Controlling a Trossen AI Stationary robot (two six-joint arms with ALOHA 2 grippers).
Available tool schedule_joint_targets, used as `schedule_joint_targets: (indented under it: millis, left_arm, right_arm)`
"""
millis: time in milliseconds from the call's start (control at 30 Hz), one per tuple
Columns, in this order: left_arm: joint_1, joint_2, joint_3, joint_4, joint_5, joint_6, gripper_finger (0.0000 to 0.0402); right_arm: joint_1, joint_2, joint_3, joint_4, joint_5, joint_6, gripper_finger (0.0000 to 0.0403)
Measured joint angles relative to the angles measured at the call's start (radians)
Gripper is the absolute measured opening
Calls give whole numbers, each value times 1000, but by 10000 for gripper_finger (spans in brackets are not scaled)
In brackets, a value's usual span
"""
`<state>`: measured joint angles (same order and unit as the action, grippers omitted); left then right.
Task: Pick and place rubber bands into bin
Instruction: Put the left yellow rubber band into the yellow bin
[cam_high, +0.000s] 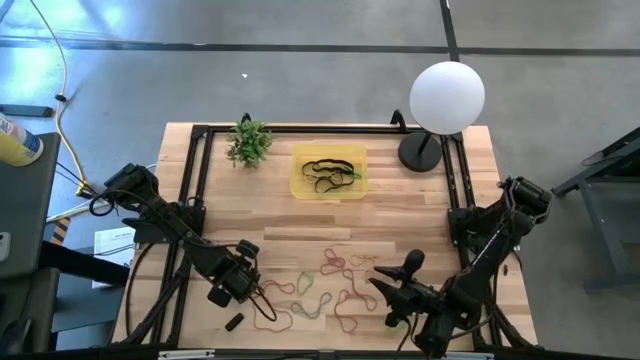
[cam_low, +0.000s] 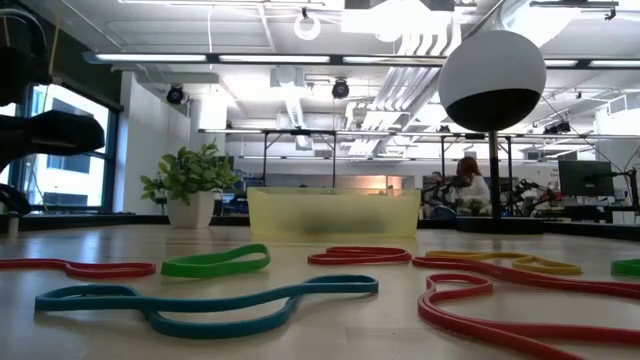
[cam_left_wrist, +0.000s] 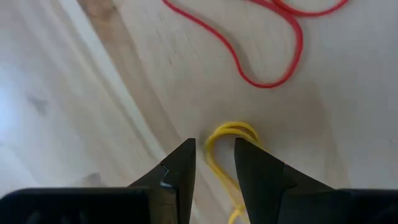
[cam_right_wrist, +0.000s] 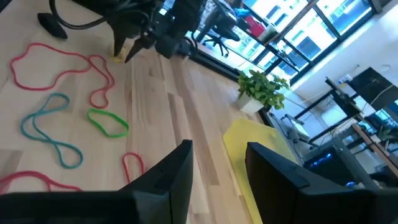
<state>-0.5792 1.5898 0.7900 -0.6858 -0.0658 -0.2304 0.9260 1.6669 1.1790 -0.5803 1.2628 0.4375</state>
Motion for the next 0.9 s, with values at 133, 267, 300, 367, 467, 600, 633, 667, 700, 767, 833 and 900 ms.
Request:
schedule_joint_targets:
  millis: [133,267,300,367,467,600,633,667,700,767,833,900]
  left_arm:
    - [40,-8,-45,52,66,-9,99]
    - [63,-9,-56,66,79,17,99]
    - [64,-8,-56,67,83,24,99]
    - [70,-8,-56,69,85,40,99]
    - [71,-8,-57,71,88,41,98]
    - [71,-7,-57,71,88,41,74]
    - [71,-7,-57,71,87,41,63]
    - [71,-6,-57,71,88,41,50]
    - [71,-6,-58,72,88,41,36]
    - [71,-6,-58,73,88,43,11]
    - [71,-6,-58,75,87,43,7]
    - [71,-6,-58,76,84,43,13]
  right_arm:
    - [0,0,0,-21,-2,33,138]
    - [0,0,0,-25,-18,38,138]
    - [0,0,0,-25,-21,38,138]
    - [0,0,0,-27,-23,38,138]
    - [0,0,0,-31,-23,37,138]
    - [0,0,0,-37,-19,37,138]
    - [0,0,0,-38,-19,38,138]
    - [0,0,0,-38,-19,37,138]
    - [0,0,0,-39,-19,38,138]
    - [0,1,0,-38,-18,38,138]
    - [0,1,0,-39,-18,47,138]
    - [0,1,0,-45,-18,58,138]
